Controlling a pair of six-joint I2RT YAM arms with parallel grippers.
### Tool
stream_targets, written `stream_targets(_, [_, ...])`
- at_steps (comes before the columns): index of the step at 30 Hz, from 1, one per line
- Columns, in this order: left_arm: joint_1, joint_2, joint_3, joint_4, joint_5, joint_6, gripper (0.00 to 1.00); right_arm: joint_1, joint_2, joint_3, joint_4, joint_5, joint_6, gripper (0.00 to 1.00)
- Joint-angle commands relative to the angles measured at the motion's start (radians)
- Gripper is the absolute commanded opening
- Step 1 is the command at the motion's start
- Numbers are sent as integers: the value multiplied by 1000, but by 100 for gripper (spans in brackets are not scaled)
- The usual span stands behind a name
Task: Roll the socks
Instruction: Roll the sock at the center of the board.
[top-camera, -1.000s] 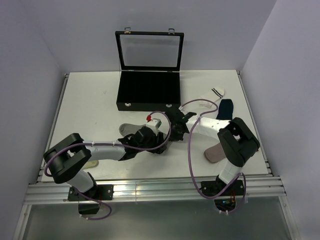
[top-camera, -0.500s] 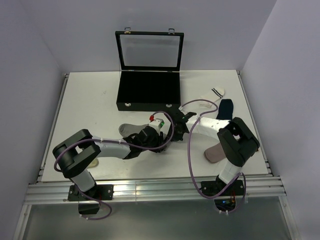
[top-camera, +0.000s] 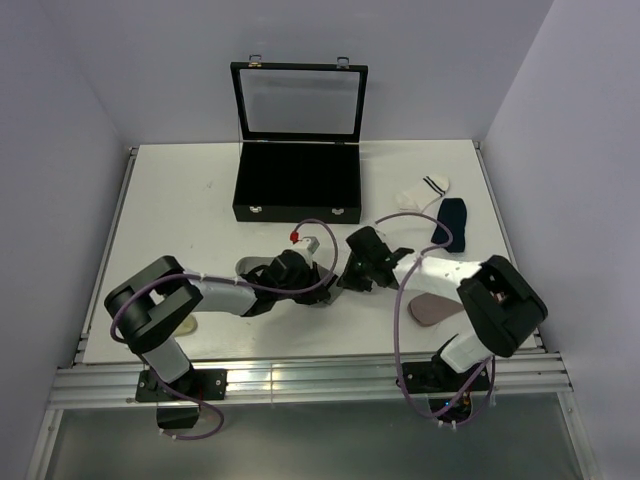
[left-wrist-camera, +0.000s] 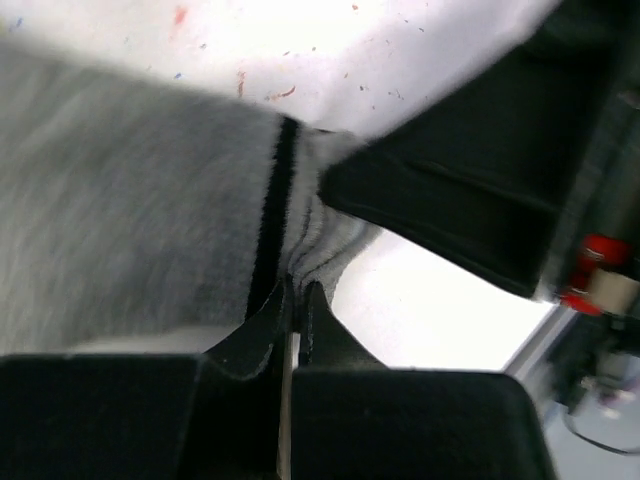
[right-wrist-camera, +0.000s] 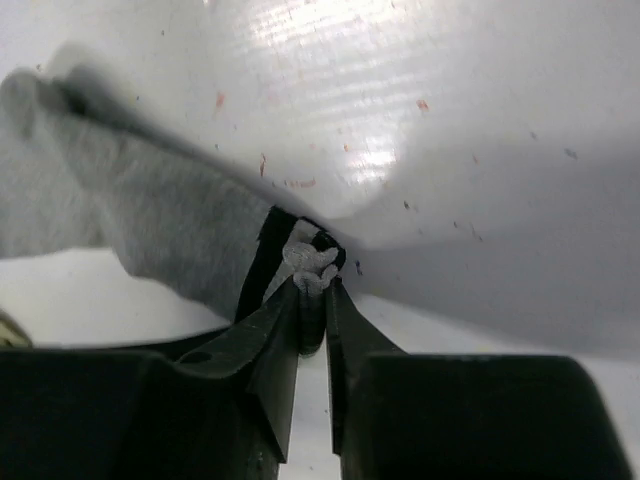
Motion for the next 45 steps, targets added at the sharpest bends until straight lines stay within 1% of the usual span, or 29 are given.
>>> stream_targets(1, [52, 9, -70, 22, 86, -85, 0, -9, -126, -91, 145, -40, 8, 25])
stream_targets(3, [89, 5, -97, 68, 138, -126, 0, -12, -163, -149, 230, -43, 0, 29])
stream_targets(7, [131, 11, -156, 134, 204, -183, 0, -12, -240, -248, 373, -75, -12, 41])
stream_targets(10, [151, 20, -165, 151, 238, -207, 0, -12, -270, -308, 468, -89, -18, 47])
stream_targets(11, [158, 23, -165, 152, 242, -218, 0, -12, -274, -332, 488, -95, -22, 47])
stream_targets(14, [169, 22, -179, 175, 272, -244, 0, -12, -251, -367, 548, -103, -25, 47])
stream_targets(17, [177, 16, -191, 178, 282, -258, 0, -12, -209, -400, 649, -117, -9, 46])
stream_targets(27, [204, 17, -214, 172, 302, -276, 0, -12, -53, -410, 815, -135, 26, 44])
stream_targets(30, [207, 17, -214, 164, 307, -273, 0, -14, 1, -403, 837, -140, 32, 43])
stream_targets(36, [217, 20, -211, 155, 315, -266, 0, -14, 55, -407, 872, -149, 28, 38])
stream_targets(45, [229, 52, -207, 163, 339, -263, 0, -12, 154, -407, 932, -177, 32, 40])
